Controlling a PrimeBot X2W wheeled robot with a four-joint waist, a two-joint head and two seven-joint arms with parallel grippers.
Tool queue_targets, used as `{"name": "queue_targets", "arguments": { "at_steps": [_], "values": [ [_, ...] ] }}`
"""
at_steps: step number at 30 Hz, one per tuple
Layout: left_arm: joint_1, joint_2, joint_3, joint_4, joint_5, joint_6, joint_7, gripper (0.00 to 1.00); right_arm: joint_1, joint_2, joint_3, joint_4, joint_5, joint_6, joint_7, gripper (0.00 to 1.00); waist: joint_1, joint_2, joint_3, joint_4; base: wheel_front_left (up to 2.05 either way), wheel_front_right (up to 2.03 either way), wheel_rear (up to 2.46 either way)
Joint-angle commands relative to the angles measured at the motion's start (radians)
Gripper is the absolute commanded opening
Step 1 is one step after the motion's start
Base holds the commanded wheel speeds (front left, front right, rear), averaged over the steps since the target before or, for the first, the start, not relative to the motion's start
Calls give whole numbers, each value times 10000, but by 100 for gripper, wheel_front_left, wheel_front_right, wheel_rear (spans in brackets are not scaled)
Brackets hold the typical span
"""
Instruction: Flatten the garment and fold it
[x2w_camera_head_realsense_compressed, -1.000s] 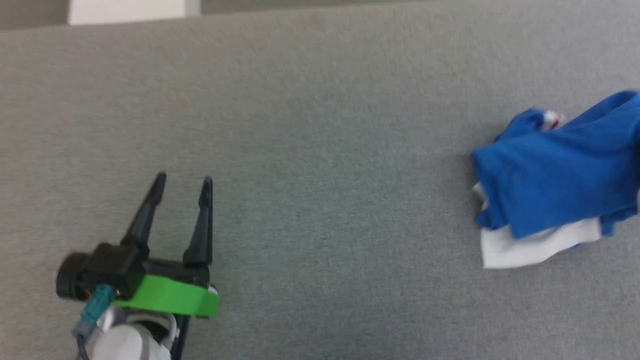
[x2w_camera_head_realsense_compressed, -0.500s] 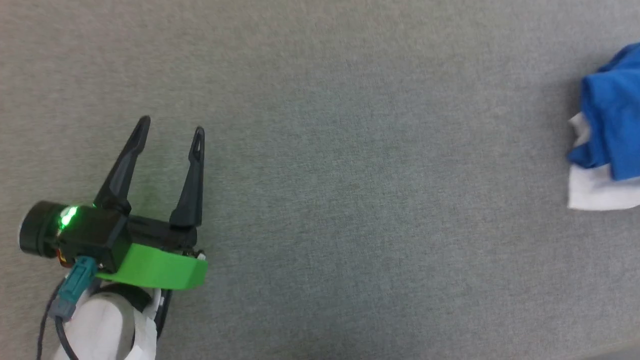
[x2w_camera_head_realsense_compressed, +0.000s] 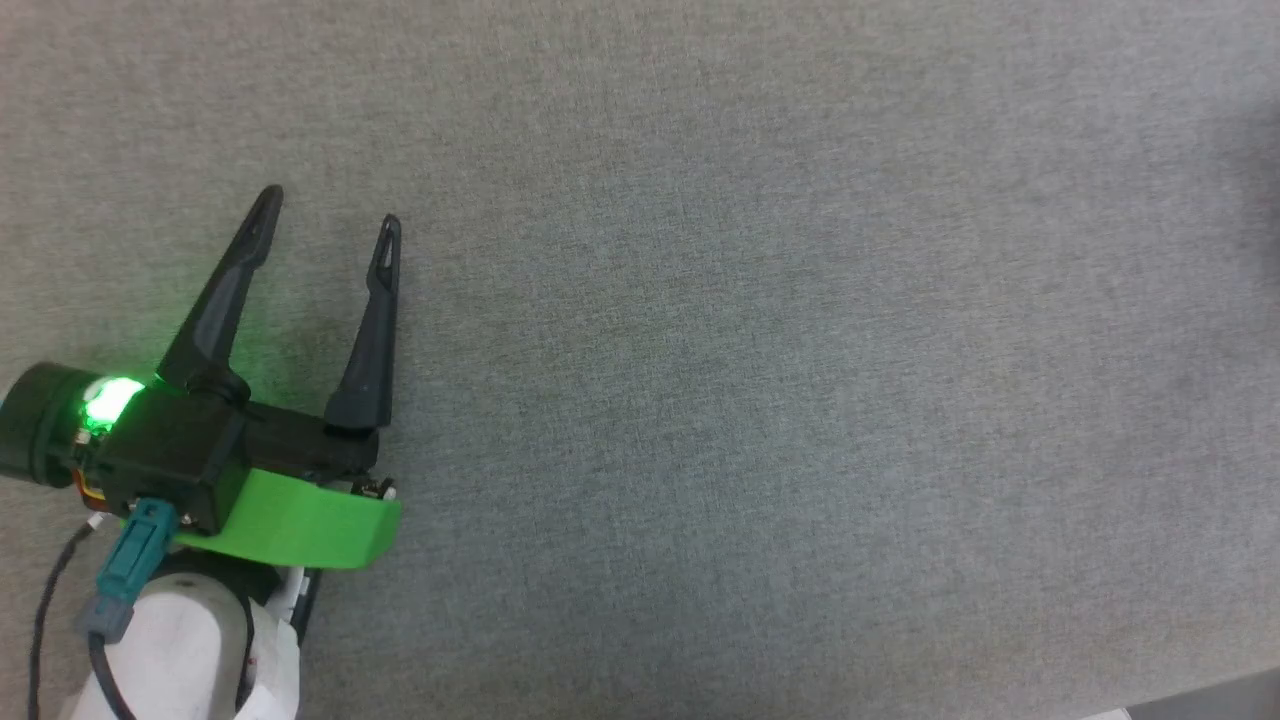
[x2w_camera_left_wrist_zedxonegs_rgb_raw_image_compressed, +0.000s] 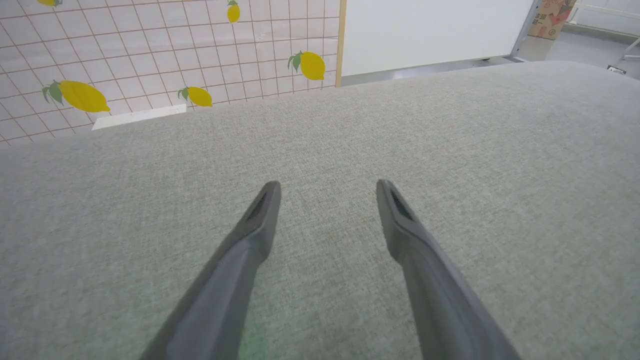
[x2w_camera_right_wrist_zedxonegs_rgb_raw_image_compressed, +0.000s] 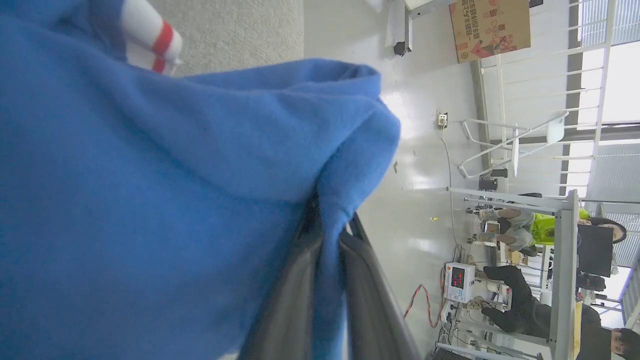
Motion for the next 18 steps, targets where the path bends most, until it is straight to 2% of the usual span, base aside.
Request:
{"name": "queue_targets", "arguments": {
  "at_steps": [1,3,4,5,6,7,8,9,18],
  "values": [
    [-239,125,45,-92,101,59,53,100,-332,61,31,191,-122,-19,-172,0,-2,-1,303,-100,0,0,0],
    [-289,178,43,-186,141,63,152,100,-623,176,99,509,-218,-19,-361,1,-2,-1,405,-161,0,0,0],
    [-314,210,30,-225,161,55,208,100,-780,254,125,707,-266,-19,-443,11,-2,-1,441,-191,0,0,0],
    [-331,228,20,-252,173,53,249,100,-898,320,139,862,-305,-19,-513,25,-2,-1,463,-214,0,0,0],
    [-346,247,13,-281,181,53,293,100,-1026,387,172,1050,-377,-19,-596,46,-2,-1,482,-240,0,0,0],
    [-355,262,11,-302,186,56,324,100,-1124,447,180,1204,-426,-19,-650,86,-2,-1,496,-261,0,0,0],
    [-360,281,10,-322,190,58,360,100,-1244,528,173,1390,-480,-19,-714,86,-2,-1,507,-285,0,0,0],
    [-363,294,10,-333,193,63,384,100,-1329,585,187,1522,-534,-19,-775,100,-2,-1,509,-303,0,0,0],
    [-291,131,-119,-111,58,166,183,100,-1902,873,102,2714,-1017,-19,-1308,100,-2,-1,63,-253,0,0,0]
  ]
}}
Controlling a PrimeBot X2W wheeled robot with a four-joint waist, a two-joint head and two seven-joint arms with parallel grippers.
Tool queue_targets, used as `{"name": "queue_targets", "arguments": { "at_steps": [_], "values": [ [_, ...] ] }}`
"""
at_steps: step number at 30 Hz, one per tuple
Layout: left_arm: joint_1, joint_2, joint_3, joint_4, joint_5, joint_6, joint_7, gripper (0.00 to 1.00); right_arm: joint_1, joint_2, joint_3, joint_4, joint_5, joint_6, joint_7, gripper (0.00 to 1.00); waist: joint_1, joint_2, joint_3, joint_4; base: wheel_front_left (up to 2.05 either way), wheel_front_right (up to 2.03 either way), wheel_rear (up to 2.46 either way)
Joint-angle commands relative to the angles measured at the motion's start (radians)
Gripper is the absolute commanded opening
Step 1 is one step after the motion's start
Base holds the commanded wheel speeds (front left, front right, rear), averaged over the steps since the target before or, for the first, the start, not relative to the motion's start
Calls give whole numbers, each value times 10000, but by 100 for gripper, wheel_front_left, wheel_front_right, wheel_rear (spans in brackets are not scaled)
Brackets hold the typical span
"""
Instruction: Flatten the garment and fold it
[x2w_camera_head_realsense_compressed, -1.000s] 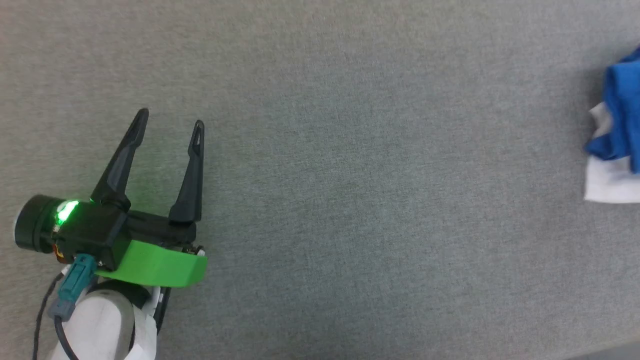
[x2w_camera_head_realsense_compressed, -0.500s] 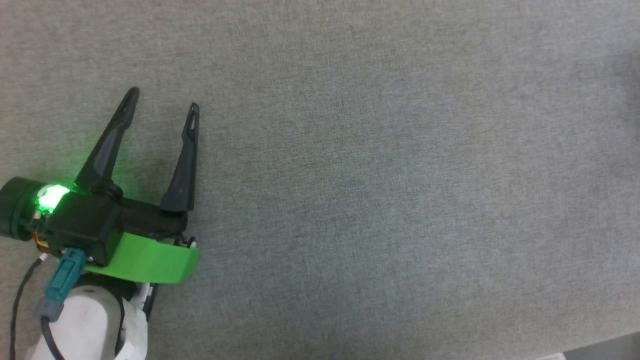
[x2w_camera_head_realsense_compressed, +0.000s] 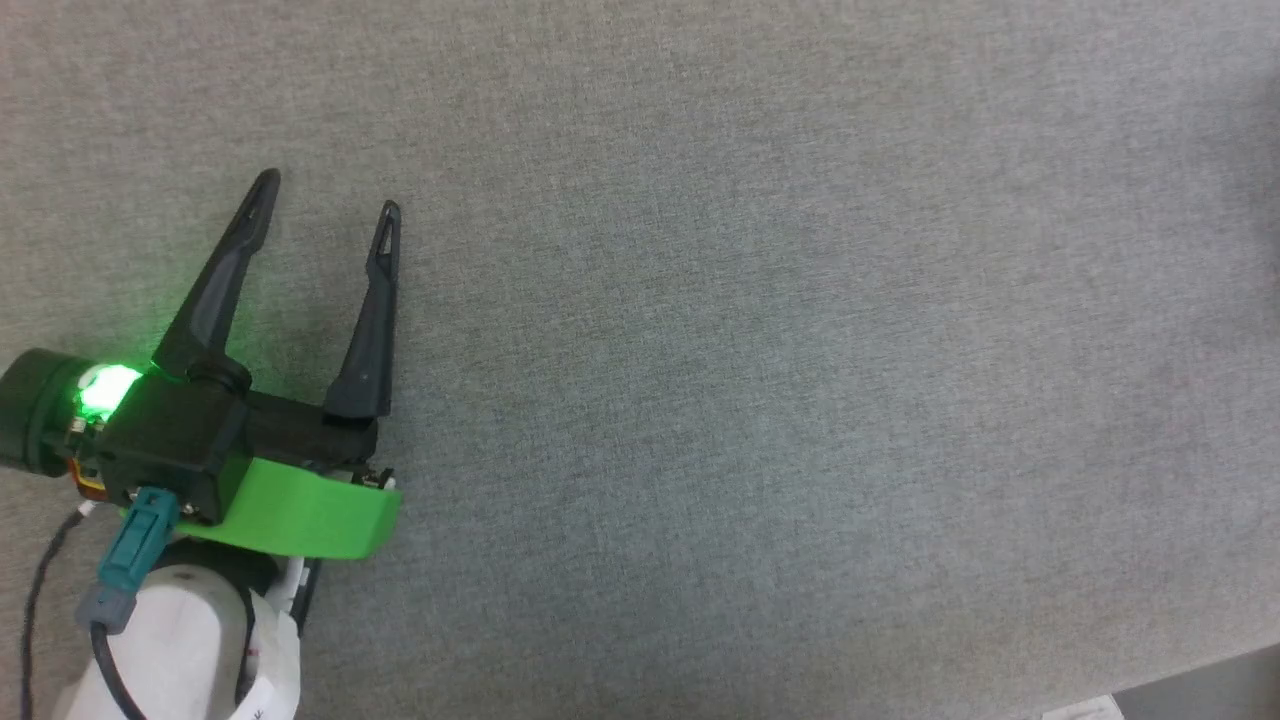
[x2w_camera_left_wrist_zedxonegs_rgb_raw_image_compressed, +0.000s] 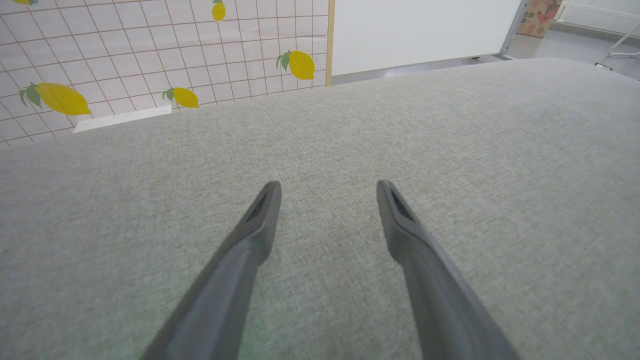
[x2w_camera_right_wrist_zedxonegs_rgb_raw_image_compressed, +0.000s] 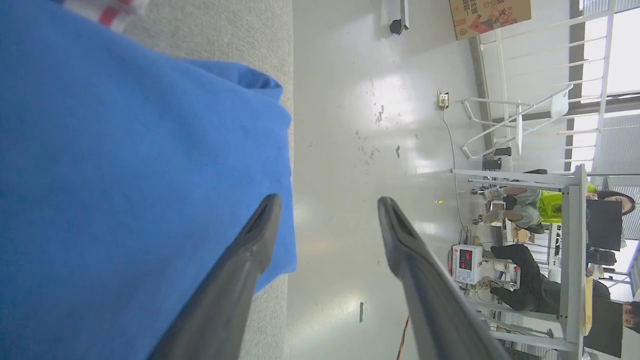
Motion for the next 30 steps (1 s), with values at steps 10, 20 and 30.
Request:
{"name": "queue_targets", "arguments": {
  "at_steps": [10,20,30],
  "values": [
    [446,-796,65,1412,-559,465,-1736,100,481,1284,-1603,353,671,-19,-1589,100,-1,-1,-2017,657,0,0,0],
    [1291,-1488,141,2369,-1210,634,-2591,100,3102,3567,-1999,-1990,1910,-19,-2581,100,-1,-1,-4091,1317,0,0,0],
    [2086,-1683,197,2818,-890,1022,-2792,100,5779,5834,-1704,-6611,1696,-19,-1867,100,-1,-1,-5581,1998,0,0,0]
  ]
}}
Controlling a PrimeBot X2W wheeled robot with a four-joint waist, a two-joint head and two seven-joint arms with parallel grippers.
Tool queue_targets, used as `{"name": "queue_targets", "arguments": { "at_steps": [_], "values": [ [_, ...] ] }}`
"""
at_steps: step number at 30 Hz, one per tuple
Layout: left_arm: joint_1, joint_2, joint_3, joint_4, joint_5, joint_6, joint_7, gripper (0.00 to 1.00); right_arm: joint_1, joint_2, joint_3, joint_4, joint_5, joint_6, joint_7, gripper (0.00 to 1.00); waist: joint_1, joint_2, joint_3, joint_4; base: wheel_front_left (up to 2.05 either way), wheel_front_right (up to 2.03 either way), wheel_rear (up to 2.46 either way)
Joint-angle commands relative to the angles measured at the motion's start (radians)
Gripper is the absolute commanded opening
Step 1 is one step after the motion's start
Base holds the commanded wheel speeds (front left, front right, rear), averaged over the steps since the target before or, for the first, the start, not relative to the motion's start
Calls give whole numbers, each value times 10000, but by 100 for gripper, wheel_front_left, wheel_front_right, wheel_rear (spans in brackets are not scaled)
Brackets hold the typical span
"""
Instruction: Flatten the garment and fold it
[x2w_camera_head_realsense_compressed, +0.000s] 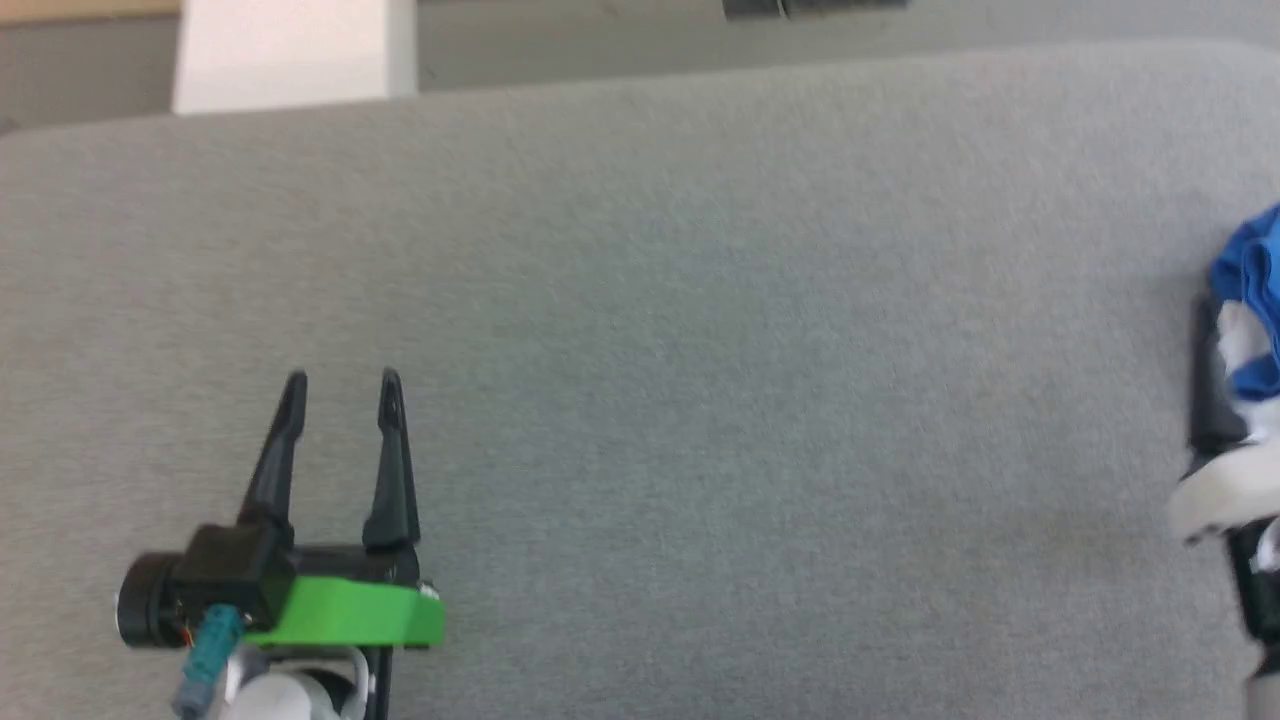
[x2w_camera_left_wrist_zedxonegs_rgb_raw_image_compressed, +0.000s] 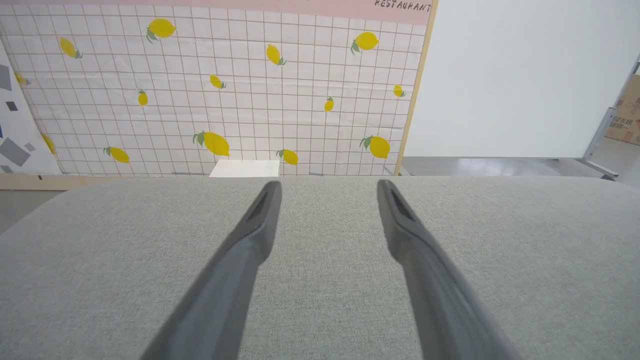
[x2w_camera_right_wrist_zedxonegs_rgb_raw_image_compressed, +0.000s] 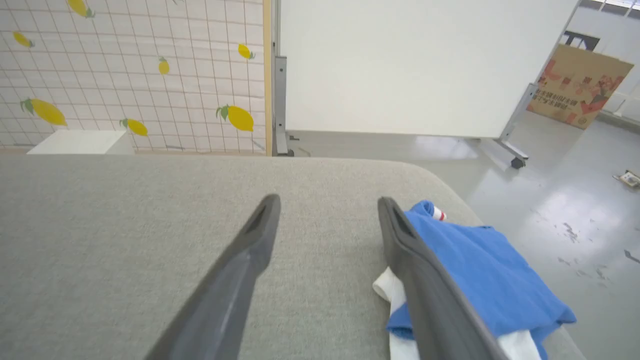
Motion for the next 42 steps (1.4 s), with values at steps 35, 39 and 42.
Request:
{"name": "queue_targets", "arguments": {
  "at_steps": [35,39,42],
  "values": [
    [1470,-1052,449,1182,585,-947,-121,100,2902,1243,333,-98,430,-17,-1835,100,1,0,-2194,1526,0,0,0],
    [1306,-1146,563,1224,644,-1087,-121,100,2786,1243,445,-49,376,-17,-1828,100,1,0,-2121,1490,0,0,0],
    [1229,-1210,638,1249,690,-1178,-122,100,2732,1243,528,1,373,-17,-1813,100,1,0,-2112,1467,0,0,0]
  ]
}}
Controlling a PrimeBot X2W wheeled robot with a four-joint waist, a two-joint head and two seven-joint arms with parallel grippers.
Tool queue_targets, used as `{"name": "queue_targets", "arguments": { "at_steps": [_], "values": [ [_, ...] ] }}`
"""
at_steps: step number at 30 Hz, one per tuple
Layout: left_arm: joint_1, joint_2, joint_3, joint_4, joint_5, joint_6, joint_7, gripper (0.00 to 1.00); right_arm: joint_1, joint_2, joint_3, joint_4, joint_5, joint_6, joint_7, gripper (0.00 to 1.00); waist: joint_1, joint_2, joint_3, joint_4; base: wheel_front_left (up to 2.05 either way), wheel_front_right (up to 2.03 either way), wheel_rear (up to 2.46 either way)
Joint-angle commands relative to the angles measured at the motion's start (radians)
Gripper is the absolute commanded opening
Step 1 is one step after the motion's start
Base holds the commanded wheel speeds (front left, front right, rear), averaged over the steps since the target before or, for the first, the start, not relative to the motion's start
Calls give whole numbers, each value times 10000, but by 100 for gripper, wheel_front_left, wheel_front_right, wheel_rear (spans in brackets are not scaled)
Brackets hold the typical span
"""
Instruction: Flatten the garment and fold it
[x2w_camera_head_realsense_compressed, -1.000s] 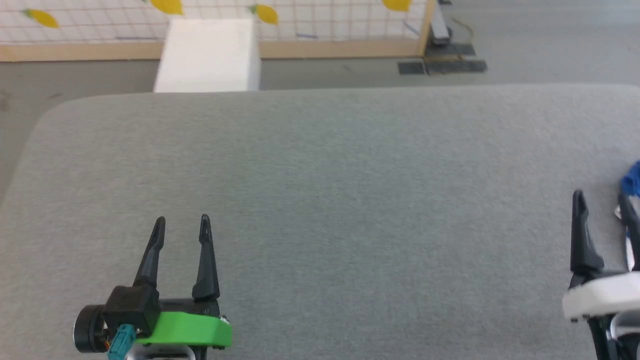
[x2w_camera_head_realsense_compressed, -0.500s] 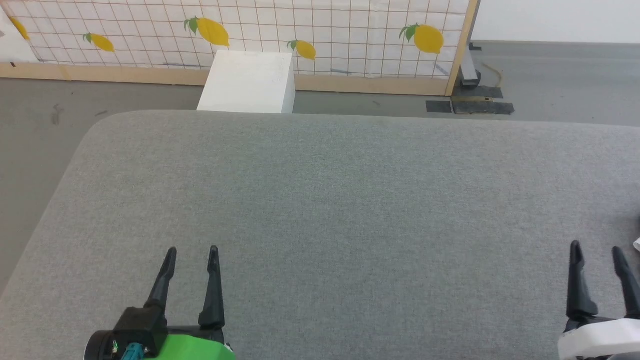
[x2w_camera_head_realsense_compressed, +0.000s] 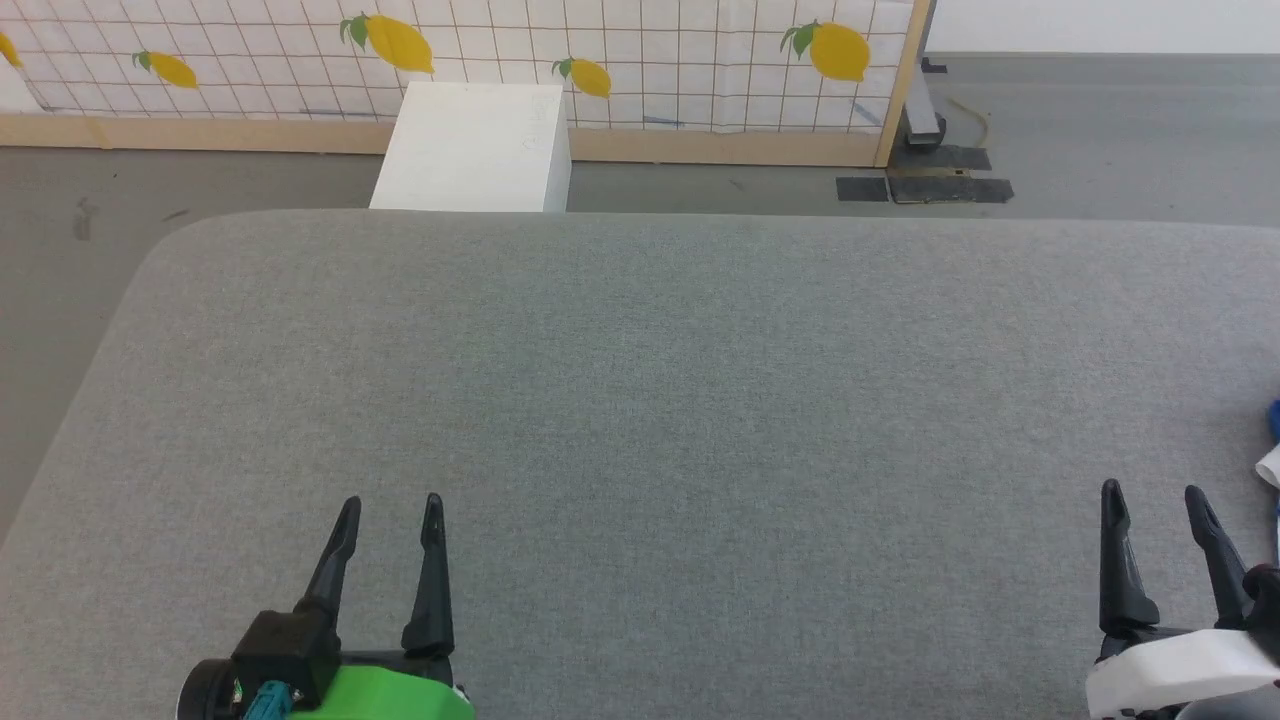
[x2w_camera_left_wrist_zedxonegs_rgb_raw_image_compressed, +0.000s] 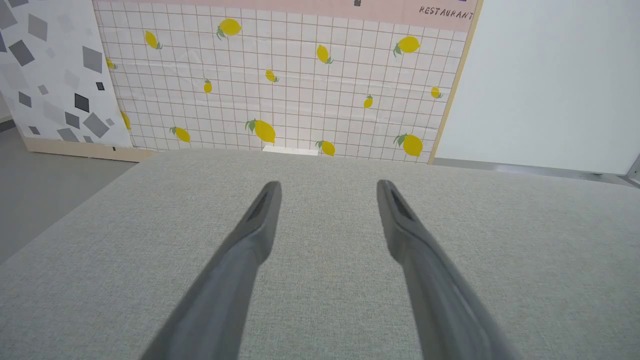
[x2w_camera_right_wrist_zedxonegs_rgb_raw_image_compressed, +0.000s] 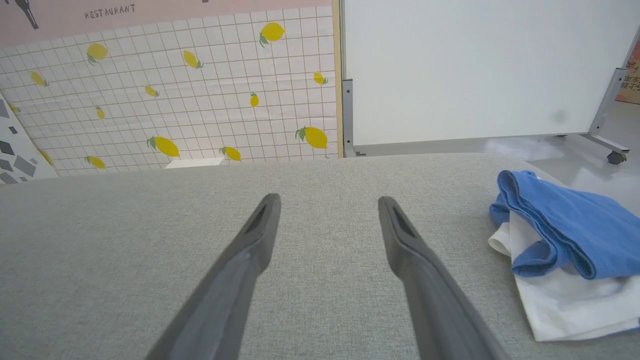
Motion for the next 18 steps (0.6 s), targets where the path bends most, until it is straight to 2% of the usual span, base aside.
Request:
{"name": "queue_targets", "arguments": {
  "at_steps": [1,2,3,18],
  "values": [
    [-171,-76,59,33,161,-59,-37,100,-183,12,45,32,-51,-15,-53,100,1,0,-3,-14,0,0,0],
    [-179,-100,70,39,159,-105,-37,100,-197,12,61,47,-44,-15,-54,100,1,0,-15,-24,0,0,0],
    [-178,-117,86,43,172,-127,-37,0,-201,12,71,50,-39,-15,-52,0,1,0,-24,-32,0,0,0],
    [-100,-81,87,42,175,-81,221,0,-122,-1,213,-10,-92,1,141,0,1,0,-50,-23,0,0,0]
  ]
}}
